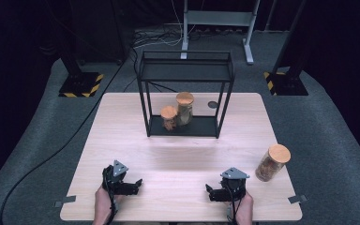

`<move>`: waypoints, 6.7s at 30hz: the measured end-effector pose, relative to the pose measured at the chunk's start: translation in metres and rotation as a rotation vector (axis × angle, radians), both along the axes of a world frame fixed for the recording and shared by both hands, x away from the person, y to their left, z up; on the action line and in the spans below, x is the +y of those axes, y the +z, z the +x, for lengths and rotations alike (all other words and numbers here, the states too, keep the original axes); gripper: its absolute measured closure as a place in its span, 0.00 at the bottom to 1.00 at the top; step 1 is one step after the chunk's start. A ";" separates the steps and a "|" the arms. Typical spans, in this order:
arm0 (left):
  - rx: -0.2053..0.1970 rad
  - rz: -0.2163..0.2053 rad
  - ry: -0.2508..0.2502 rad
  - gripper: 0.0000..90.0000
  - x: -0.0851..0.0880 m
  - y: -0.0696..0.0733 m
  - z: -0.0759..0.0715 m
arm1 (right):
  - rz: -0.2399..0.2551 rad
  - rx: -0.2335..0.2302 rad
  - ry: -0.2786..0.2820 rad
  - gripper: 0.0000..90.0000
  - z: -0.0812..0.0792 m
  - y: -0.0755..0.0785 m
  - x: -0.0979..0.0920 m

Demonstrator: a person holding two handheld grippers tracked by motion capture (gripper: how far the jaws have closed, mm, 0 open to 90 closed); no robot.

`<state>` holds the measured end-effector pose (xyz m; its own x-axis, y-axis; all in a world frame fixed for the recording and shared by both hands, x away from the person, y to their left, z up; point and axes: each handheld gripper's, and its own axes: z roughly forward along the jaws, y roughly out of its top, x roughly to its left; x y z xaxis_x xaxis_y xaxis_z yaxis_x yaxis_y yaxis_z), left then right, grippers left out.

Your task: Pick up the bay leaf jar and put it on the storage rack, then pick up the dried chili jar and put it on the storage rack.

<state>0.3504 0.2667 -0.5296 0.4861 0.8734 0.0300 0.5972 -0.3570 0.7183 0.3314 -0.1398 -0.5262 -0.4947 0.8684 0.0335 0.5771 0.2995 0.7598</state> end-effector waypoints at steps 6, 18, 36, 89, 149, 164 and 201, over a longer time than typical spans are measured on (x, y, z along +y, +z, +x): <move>0.002 -0.002 -0.001 0.01 0.000 0.000 0.000 | 0.027 -0.002 -0.021 0.00 -0.001 0.001 -0.004; 0.001 -0.001 0.000 0.01 0.000 0.000 0.000 | 0.033 0.004 -0.017 0.00 0.000 0.000 -0.005; -0.005 0.004 0.001 0.01 0.000 0.000 0.000 | 0.045 0.037 -0.018 0.00 0.001 0.000 -0.010; -0.012 0.012 -0.001 0.01 -0.001 0.000 -0.001 | 0.021 -0.071 -0.388 0.00 -0.019 0.029 -0.131; -0.002 0.003 -0.003 0.01 -0.001 0.000 0.000 | 0.123 -0.413 -0.418 0.27 0.002 0.060 -0.136; -0.003 0.004 -0.002 0.01 -0.001 0.000 0.000 | 0.113 -0.408 -0.369 0.27 0.002 0.067 -0.121; -0.005 0.004 -0.002 0.01 -0.001 0.000 0.000 | 0.139 -0.406 -0.230 0.27 0.004 0.079 -0.078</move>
<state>0.3501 0.2660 -0.5294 0.4879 0.8722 0.0360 0.5929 -0.3614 0.7197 0.3350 -0.2173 -0.4471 -0.2875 0.9578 0.0007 0.2652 0.0789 0.9610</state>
